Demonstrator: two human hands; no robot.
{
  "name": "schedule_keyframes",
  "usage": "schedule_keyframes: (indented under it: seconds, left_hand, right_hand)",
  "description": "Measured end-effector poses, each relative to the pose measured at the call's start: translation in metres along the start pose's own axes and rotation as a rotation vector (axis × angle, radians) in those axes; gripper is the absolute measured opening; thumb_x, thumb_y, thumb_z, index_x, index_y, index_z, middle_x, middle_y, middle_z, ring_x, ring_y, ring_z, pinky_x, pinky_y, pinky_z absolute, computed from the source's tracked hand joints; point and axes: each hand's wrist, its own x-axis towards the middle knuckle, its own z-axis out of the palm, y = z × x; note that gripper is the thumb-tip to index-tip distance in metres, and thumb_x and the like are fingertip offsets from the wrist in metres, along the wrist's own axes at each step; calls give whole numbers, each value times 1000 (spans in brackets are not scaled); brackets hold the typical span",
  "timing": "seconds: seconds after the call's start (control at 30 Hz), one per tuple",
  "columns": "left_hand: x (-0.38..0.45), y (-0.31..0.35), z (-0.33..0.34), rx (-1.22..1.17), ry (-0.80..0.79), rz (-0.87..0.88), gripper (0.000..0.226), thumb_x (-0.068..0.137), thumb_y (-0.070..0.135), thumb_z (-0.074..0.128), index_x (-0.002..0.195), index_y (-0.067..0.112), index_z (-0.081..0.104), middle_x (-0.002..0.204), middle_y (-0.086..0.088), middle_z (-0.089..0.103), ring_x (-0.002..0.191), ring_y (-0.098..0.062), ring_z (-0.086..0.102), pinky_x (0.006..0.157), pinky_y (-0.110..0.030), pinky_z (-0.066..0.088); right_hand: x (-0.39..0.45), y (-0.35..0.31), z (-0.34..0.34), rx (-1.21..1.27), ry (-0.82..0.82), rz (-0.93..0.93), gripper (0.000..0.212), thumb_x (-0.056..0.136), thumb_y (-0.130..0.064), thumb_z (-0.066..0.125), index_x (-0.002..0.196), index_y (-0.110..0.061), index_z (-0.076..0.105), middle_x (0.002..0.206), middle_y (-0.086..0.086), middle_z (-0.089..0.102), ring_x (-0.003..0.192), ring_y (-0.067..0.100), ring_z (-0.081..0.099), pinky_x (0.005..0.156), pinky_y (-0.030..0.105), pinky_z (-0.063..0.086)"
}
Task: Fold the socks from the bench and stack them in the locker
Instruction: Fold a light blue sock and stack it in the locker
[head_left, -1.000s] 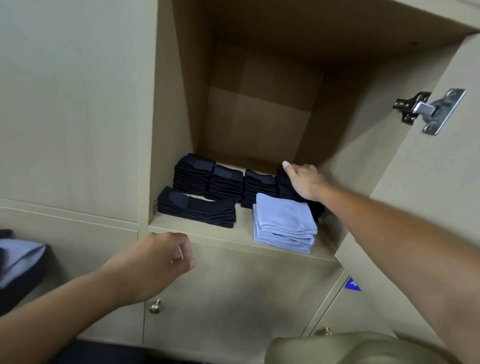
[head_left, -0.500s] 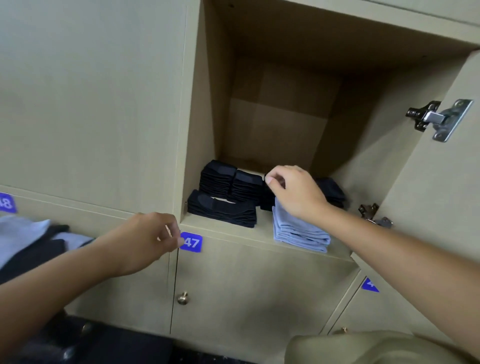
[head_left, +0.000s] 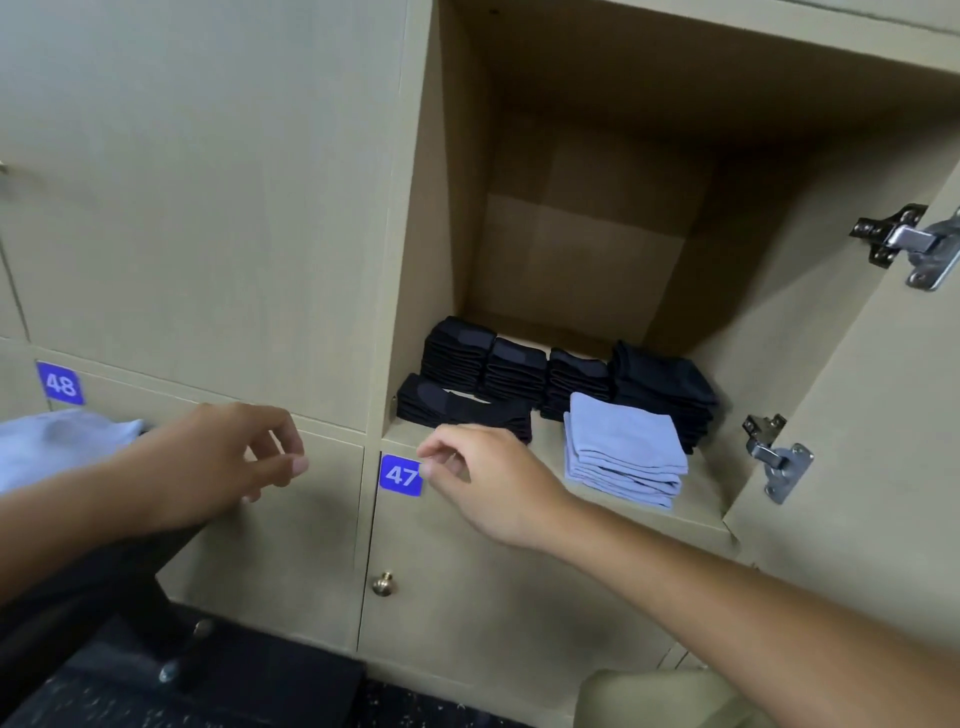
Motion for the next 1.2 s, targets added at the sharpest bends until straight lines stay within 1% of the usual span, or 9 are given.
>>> schedule_keyframes:
  seconds: [0.13, 0.23, 0.4, 0.5, 0.53, 0.63, 0.77, 1.03, 1.2]
  left_hand:
    - [-7, -16, -12, 32, 26, -58, 10, 91, 36, 71, 83, 31, 68, 65, 18, 71, 65, -4, 70, 73, -32, 51]
    - [-16, -26, -24, 95, 34, -97, 13, 93, 39, 68, 85, 30, 68, 70, 13, 74, 70, 3, 67, 69, -25, 43]
    - [-26, -55, -40, 75, 84, -167, 12, 91, 43, 69, 89, 31, 69, 79, 14, 74, 78, -4, 68, 82, -33, 54]
    - [-36, -66, -54, 116, 149, -224, 14, 95, 37, 67, 98, 24, 71, 92, 11, 71, 84, -8, 63, 72, -9, 43]
    - [-39, -70, -60, 125, 177, -242, 15, 95, 35, 66, 99, 21, 71, 96, 8, 71, 87, -10, 63, 72, -9, 43]
    - [-50, -84, -75, 107, 247, -309, 13, 93, 34, 68, 95, 22, 71, 100, 4, 72, 97, -19, 67, 90, -35, 53]
    - [-59, -106, -78, 116, 270, -378, 8, 87, 32, 73, 87, 24, 70, 93, 10, 72, 95, -19, 68, 91, -40, 54]
    - [-65, -154, -60, 388, -17, -504, 45, 79, 32, 85, 119, 23, 65, 126, 0, 65, 108, -23, 63, 96, -37, 51]
    - [-69, -165, -50, 492, -168, -555, 67, 72, 44, 91, 124, 17, 60, 126, -4, 63, 98, -21, 53, 79, -30, 41]
  right_hand:
    - [6, -14, 12, -11, -57, -45, 21, 97, -37, 54, 114, -31, 64, 102, -16, 64, 95, 12, 59, 86, 38, 52]
    - [12, -23, 19, -15, -81, -91, 25, 98, -40, 55, 120, -31, 63, 104, -16, 63, 92, 10, 57, 87, 35, 51]
    - [22, -33, 34, -36, -157, -153, 28, 99, -43, 56, 124, -33, 61, 105, -17, 62, 84, 1, 54, 84, 31, 49]
    - [25, -42, 42, -31, -205, -182, 30, 98, -45, 57, 126, -35, 61, 105, -18, 61, 84, -3, 56, 83, 30, 51]
    - [26, -45, 44, -24, -221, -188, 29, 98, -45, 57, 126, -37, 60, 105, -20, 61, 85, -2, 58, 84, 31, 52]
    - [28, -52, 49, -4, -262, -195, 27, 97, -47, 57, 124, -42, 58, 105, -24, 59, 85, -4, 59, 86, 35, 54]
    - [32, -56, 58, 7, -277, -215, 29, 95, -48, 58, 123, -40, 59, 104, -23, 61, 81, -3, 60, 84, 36, 54]
    - [39, -59, 68, 3, -320, -220, 27, 96, -50, 57, 122, -43, 58, 105, -22, 62, 81, -1, 61, 80, 33, 55]
    - [40, -62, 72, 7, -337, -227, 26, 96, -49, 58, 120, -41, 58, 105, -20, 62, 82, 2, 62, 83, 34, 54]
